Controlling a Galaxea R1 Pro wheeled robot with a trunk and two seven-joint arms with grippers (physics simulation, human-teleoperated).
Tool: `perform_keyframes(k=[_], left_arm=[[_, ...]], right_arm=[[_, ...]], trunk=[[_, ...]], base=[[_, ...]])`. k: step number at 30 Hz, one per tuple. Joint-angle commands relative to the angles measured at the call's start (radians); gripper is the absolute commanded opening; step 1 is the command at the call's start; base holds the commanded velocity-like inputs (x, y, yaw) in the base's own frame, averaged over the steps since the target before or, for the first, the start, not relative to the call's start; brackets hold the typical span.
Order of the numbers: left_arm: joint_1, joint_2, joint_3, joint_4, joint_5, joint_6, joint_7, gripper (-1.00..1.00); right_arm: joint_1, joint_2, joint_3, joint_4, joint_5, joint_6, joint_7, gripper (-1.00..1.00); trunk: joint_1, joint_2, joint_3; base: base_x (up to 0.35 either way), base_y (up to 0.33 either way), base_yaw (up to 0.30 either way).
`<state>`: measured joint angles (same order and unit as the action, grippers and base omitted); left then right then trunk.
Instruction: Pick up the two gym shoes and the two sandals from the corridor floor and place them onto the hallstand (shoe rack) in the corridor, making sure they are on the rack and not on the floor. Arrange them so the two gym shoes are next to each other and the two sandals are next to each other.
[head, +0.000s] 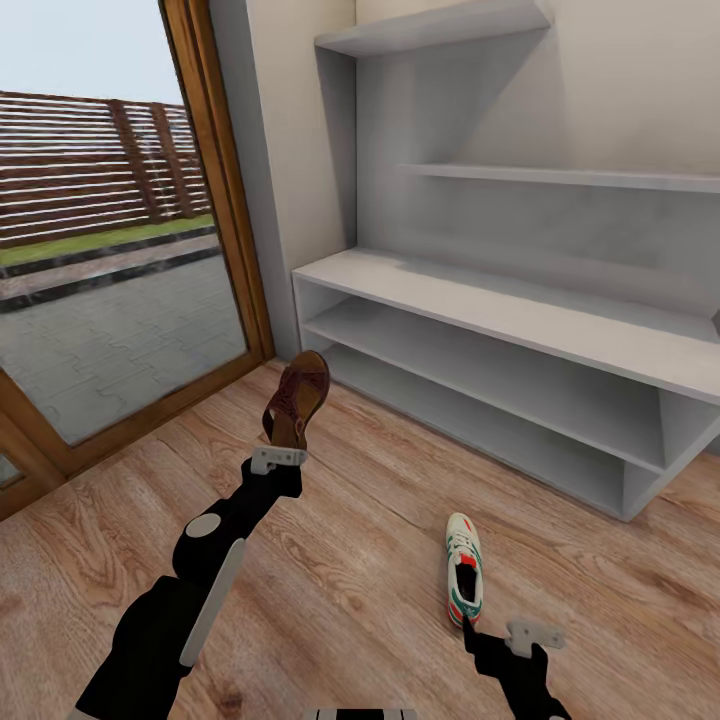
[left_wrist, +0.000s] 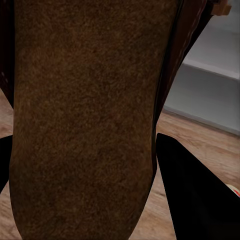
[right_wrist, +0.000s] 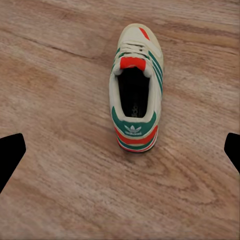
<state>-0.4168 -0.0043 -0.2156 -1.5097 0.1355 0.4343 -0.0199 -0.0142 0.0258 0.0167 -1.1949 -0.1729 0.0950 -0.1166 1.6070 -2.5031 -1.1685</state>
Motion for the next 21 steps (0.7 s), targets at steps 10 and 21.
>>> perform_keyframes(k=[10,21], left_arm=[[0.000,0.000,0.000,-0.001,0.007,0.006,-0.003,-1.00],[0.000,-0.001,-0.001,-0.001,0.009,0.006,-0.003,-1.00]], right_arm=[[-0.008,0.000,0.002,0.059,-0.007,0.000,-0.006,1.00],[-0.211,-0.001,0.002,0.106,-0.007,0.003,-0.006,1.00]], trunk=[[0.000,0.000,-0.001],[0.000,0.000,-0.001]], base=[[0.000,0.000,0.000],[0.000,0.000,0.000]])
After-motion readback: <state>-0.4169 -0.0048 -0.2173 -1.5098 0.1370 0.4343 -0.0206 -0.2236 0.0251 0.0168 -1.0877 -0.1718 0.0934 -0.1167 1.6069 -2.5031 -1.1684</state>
